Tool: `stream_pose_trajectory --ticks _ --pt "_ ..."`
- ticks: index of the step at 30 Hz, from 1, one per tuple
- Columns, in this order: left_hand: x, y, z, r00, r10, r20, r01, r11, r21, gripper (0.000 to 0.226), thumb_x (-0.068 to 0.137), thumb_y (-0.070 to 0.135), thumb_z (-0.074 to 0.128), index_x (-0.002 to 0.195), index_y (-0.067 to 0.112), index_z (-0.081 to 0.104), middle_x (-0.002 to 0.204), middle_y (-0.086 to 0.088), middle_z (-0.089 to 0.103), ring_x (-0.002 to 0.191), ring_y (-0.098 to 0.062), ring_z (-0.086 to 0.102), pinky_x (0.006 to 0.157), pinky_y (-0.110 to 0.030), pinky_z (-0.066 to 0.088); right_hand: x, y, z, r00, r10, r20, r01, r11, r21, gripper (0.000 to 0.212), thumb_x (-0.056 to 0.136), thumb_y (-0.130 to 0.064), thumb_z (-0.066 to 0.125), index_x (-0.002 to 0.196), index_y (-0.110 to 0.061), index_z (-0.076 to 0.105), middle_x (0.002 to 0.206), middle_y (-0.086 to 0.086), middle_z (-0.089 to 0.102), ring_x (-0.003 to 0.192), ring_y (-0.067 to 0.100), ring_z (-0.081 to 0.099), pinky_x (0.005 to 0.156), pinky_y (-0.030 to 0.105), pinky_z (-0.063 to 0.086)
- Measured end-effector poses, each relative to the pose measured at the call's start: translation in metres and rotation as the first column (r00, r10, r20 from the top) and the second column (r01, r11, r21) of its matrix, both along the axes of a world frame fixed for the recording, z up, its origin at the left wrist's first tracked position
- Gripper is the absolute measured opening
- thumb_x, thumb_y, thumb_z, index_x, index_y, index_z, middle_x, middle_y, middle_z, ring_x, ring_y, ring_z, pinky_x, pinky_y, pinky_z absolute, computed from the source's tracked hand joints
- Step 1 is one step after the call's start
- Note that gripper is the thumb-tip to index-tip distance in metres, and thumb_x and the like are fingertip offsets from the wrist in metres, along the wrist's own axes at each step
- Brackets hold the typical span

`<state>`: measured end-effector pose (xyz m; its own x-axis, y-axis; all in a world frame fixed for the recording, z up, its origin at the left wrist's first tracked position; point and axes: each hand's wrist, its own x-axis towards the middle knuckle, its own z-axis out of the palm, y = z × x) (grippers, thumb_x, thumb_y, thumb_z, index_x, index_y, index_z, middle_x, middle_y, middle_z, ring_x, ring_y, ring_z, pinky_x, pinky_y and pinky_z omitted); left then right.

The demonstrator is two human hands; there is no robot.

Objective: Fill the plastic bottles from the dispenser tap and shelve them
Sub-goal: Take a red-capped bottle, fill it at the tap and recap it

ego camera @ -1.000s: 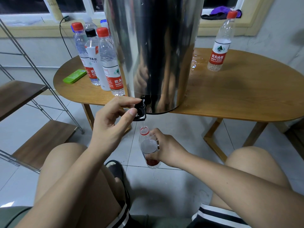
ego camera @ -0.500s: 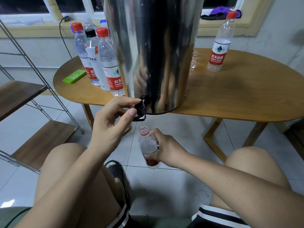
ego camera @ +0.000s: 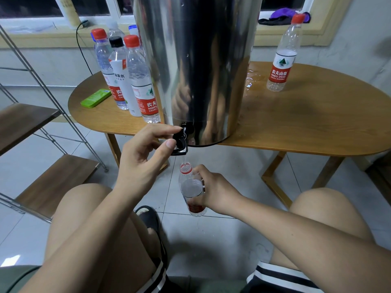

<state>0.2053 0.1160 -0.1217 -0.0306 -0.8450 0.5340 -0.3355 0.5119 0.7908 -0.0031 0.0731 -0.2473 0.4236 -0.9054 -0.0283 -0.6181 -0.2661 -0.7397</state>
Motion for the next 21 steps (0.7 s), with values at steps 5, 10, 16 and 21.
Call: stream_pose_trajectory --ticks 5,10,16,21 --pt "0.0004 -0.0004 0.0003 1.000 -0.011 0.001 0.011 1.000 -0.003 0.026 0.107 0.030 0.062 0.125 0.016 0.076 0.116 -0.006 0.075 0.106 -0.029 0.068 0.087 -0.045 0.054 0.0001 -0.0005 -0.0006 1.000 -0.003 0.001 0.003 1.000 0.001 0.068 0.070 -0.048 0.092 0.118 -0.039 0.045 0.115 -0.007 0.071 0.099 0.020 0.069 0.087 0.043 0.060" --pt "0.0007 -0.0005 0.0002 1.000 -0.013 -0.003 0.013 1.000 0.004 0.027 0.107 0.030 0.062 0.125 0.016 0.076 0.116 -0.005 0.074 0.107 -0.028 0.068 0.087 -0.045 0.054 0.0001 -0.0012 -0.0006 1.000 -0.007 0.005 0.007 1.000 0.005 0.068 0.070 -0.050 0.092 0.118 -0.040 0.045 0.116 -0.008 0.071 0.101 0.020 0.069 0.088 0.044 0.060" --pt "0.0006 -0.0002 0.0002 1.000 -0.008 -0.003 0.008 1.000 0.001 0.028 0.106 0.031 0.062 0.125 0.016 0.076 0.116 -0.005 0.075 0.105 -0.027 0.068 0.086 -0.044 0.054 -0.0006 -0.0001 -0.0001 1.000 -0.001 -0.001 0.001 1.000 0.009 0.069 0.068 -0.050 0.091 0.118 -0.040 0.045 0.115 -0.007 0.072 0.099 0.021 0.069 0.087 0.044 0.061" --pt "0.0006 0.0001 -0.0004 1.000 -0.007 -0.008 0.007 1.000 0.003 0.028 0.106 0.030 0.063 0.125 0.014 0.075 0.118 -0.006 0.075 0.109 -0.030 0.069 0.088 -0.052 0.055 -0.0001 -0.0002 0.0006 1.000 0.002 -0.005 -0.002 1.000 0.019 0.070 0.067 -0.053 0.090 0.117 -0.043 0.043 0.116 -0.007 0.071 0.100 0.021 0.069 0.087 0.045 0.061"
